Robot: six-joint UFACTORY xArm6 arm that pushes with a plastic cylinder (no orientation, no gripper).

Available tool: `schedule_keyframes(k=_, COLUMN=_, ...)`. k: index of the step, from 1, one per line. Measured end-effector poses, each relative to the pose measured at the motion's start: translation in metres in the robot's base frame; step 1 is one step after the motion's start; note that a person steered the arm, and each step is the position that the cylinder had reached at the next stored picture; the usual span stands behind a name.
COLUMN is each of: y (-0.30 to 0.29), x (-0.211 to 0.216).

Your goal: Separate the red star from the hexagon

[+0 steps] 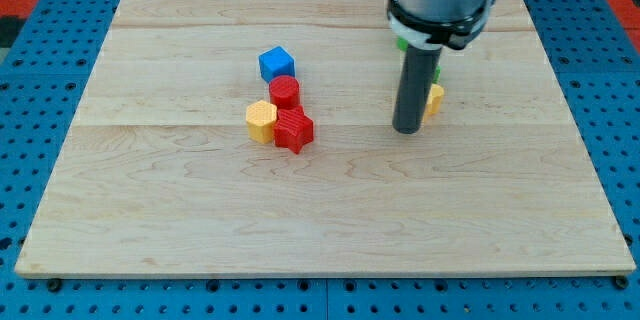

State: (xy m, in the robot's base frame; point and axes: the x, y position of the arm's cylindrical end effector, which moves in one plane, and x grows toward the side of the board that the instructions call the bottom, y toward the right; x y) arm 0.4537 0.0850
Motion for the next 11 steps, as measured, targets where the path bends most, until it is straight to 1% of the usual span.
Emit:
schedule_keyframes(k=1, y=-0.045, x=0.045)
schedule_keyframes(k=2, y=-0.129, x=0.062)
schedule_keyframes(k=3, y=-0.17, x=0.042)
schedule_keyframes(k=4, y=-0.193, x=0.007)
schedule_keyframes(k=5, y=-0.194, x=-0.005)
schedule_keyframes(k=6, y=-0.13, x=0.006)
schedule_keyframes(k=8, y=-0.062, x=0.017)
schedule_keyframes(k=9, y=-0.037, x=0.018)
schedule_keyframes(k=10, y=-0.067, x=0.01)
schedule_keyframes(k=11, y=-0.069, x=-0.016)
